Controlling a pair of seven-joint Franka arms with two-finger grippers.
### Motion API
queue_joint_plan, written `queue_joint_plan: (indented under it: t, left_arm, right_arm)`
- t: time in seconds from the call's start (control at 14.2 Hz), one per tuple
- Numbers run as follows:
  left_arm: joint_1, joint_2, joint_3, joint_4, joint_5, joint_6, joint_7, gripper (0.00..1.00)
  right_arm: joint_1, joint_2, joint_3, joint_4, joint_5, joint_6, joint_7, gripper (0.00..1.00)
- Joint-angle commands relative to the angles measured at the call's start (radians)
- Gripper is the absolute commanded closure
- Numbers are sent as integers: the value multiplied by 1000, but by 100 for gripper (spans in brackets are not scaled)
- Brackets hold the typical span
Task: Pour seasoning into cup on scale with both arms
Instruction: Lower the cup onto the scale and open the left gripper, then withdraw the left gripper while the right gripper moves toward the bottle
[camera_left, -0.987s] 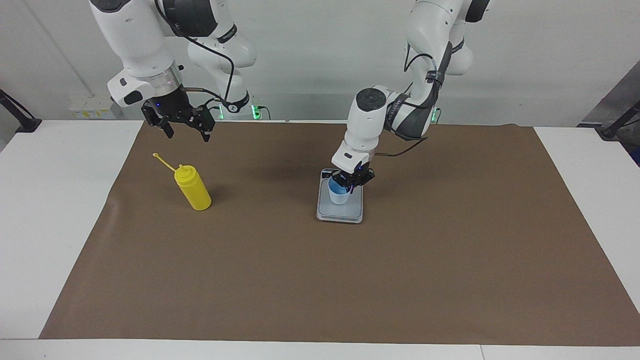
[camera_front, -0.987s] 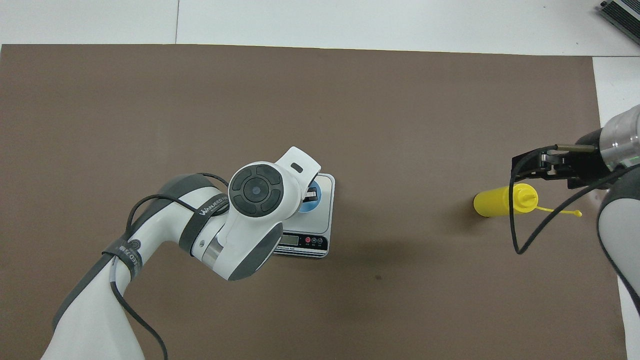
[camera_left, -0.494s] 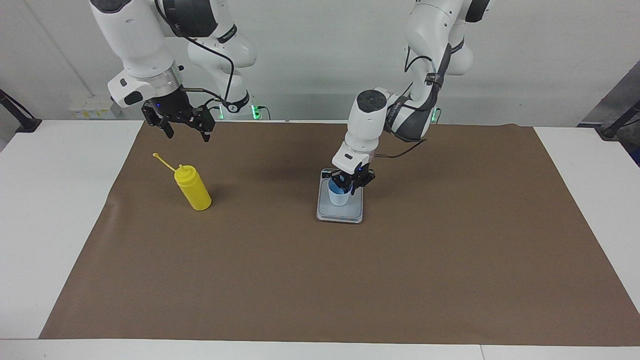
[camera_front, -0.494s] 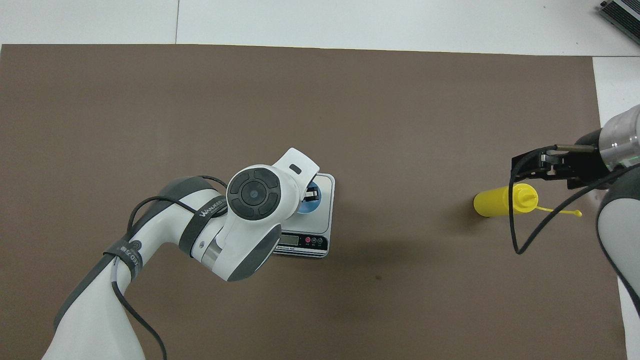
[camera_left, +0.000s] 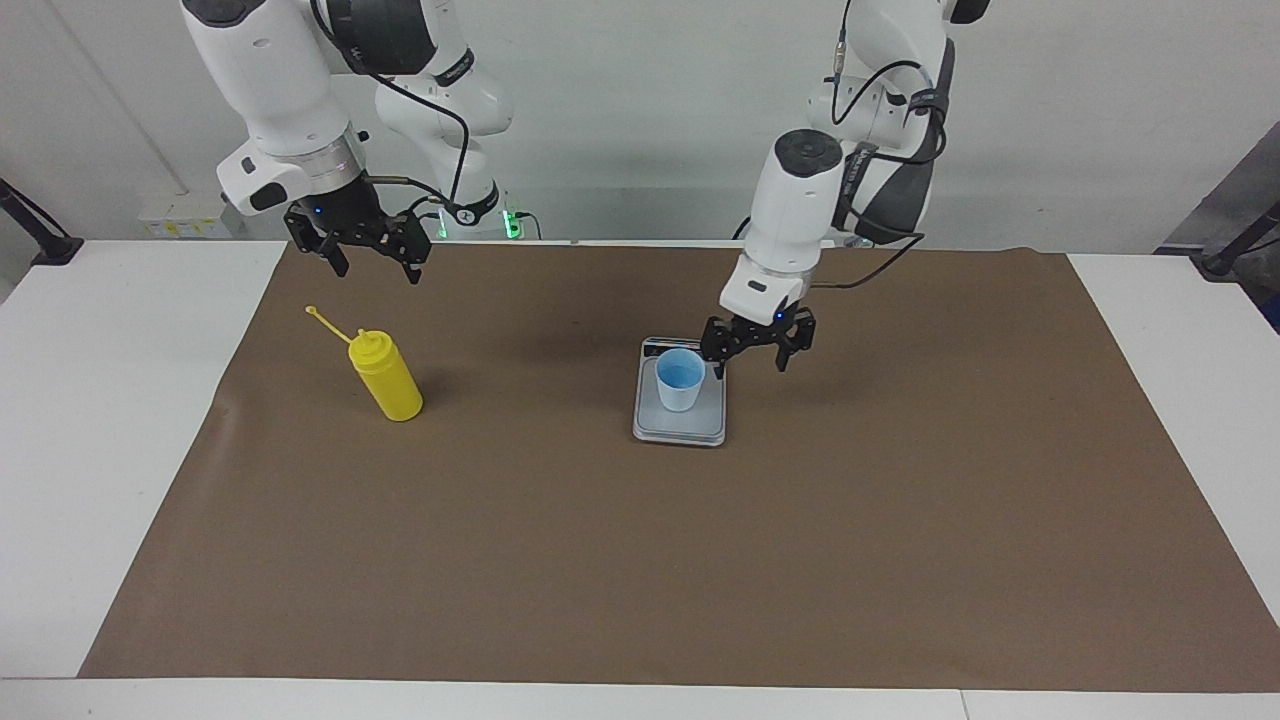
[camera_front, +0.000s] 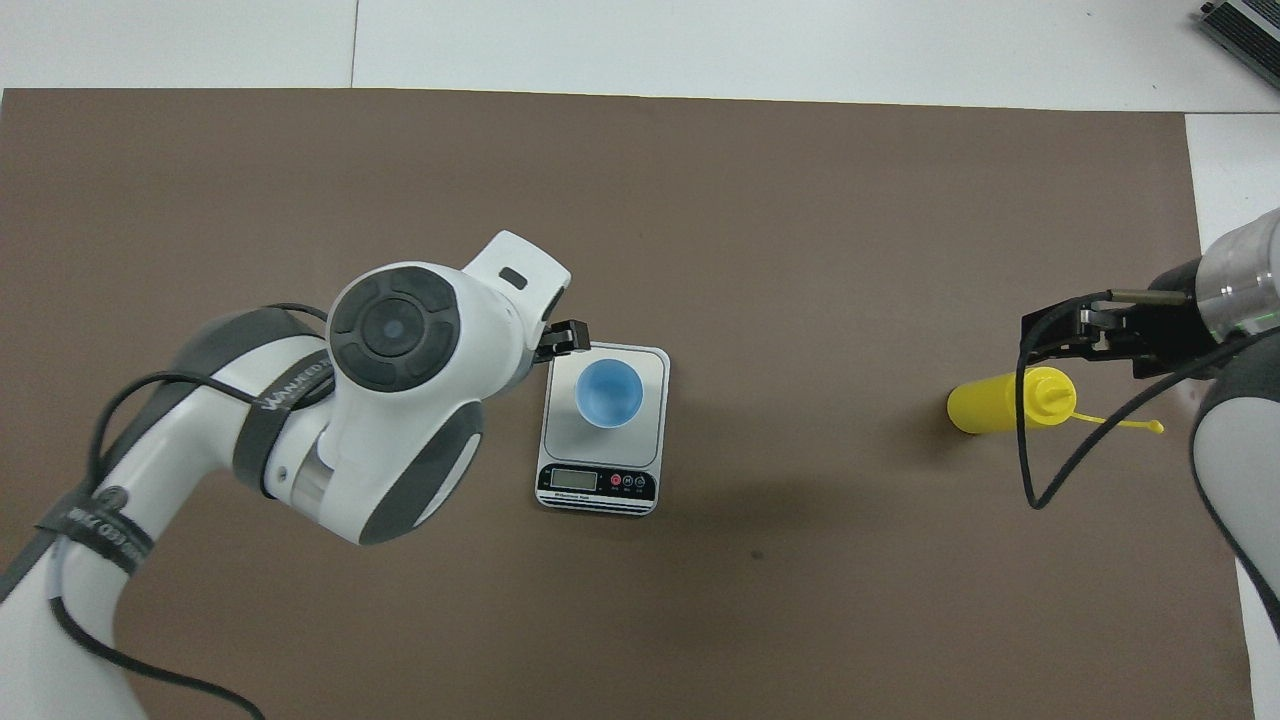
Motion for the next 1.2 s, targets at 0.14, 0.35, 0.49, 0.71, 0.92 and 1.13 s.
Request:
queue_joint_plan:
  t: [0.14,0.35,0.49,0.71,0.92,1.13]
  left_arm:
    - [179,-98,-7,-9,1,-148,294,0]
    - [278,-141,-4,17,-24,-241,484,0]
    - [334,-145,-2,68,-27,-321,591,0]
    - [371,-144,-2,167,-30,-432,653,0]
    - [392,-153,4,183,-85,-455,643,0]
    - [406,-162,2,195,-118,-484,650,0]
  right_arm:
    - [-22,-27,4,-43,0,16,-160,0]
    - [-68,-50,4,-99,32,60,-321,0]
    - [-135,-81,4,-171,101,112,-473,0]
    - [-212,-127,4,-277,149,187,-682,0]
    - [-304,-130,3,-339,232,240,-905,0]
    - [-397,-124,3,-415,307,302,-1125,0]
